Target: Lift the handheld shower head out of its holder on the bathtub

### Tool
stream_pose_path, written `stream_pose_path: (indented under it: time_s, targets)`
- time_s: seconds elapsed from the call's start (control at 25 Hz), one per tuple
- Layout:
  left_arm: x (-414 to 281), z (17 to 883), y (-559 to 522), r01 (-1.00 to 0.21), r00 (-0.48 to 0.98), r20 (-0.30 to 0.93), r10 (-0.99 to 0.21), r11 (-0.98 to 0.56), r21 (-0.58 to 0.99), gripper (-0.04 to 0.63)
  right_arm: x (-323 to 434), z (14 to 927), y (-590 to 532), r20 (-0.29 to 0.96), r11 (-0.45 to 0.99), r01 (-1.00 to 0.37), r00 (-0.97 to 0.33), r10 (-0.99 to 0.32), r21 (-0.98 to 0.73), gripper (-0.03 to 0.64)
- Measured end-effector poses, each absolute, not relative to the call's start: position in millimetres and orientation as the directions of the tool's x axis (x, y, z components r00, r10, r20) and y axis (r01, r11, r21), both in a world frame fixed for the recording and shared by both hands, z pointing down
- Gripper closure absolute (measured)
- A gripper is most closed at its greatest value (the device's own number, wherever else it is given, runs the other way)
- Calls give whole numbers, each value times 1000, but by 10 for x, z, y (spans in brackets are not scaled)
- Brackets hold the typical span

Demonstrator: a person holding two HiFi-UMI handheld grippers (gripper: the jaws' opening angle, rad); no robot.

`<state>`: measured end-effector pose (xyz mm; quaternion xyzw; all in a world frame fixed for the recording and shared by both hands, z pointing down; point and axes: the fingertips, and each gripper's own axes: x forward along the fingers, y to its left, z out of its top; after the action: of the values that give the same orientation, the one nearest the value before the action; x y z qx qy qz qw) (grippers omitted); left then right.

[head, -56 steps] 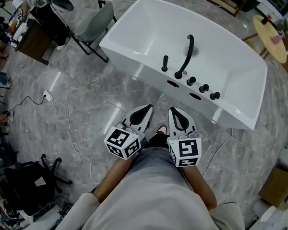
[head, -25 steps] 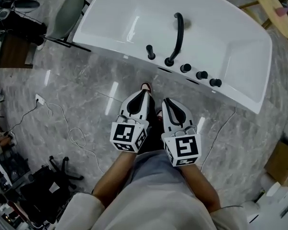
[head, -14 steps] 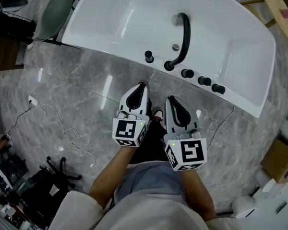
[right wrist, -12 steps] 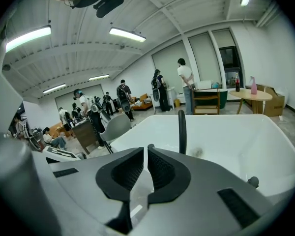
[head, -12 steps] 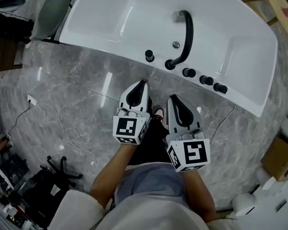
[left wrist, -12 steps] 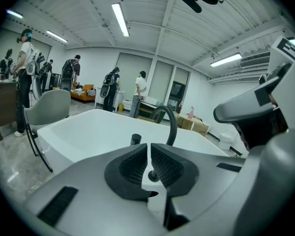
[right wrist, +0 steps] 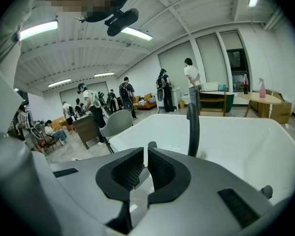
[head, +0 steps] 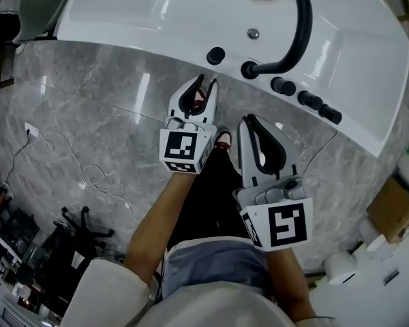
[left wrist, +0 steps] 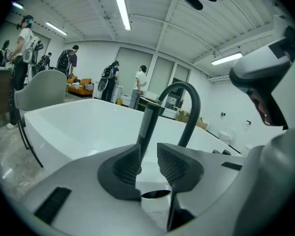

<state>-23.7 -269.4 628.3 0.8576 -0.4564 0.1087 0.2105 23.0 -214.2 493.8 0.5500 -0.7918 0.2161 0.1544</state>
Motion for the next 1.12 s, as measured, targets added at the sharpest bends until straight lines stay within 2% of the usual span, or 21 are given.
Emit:
stream_pose_path:
  time_s: [0.12,0.32,0.6,1.12]
  targets:
    - [-205,6471,-2771,-822,570,371,-733,-512,250,482,233,5119,-2112,511,304,-943,-328,-794,-133,594]
    - [-58,6677,-2816,-763,636,360,-682,-627,159,482,215,5375,-2061,553,278,-948,-315,-771,-152,594]
    - [63,7006,-2957,-763,634,394,-665,-620,182,458,250,5598,-1982,596,223,-959,-282,-752,-173,594]
    - [56,7380,-3090,-785,608,465,-644,-576,229,457,231,5783,-2012,621,201,-961,-277,-733,-191,594]
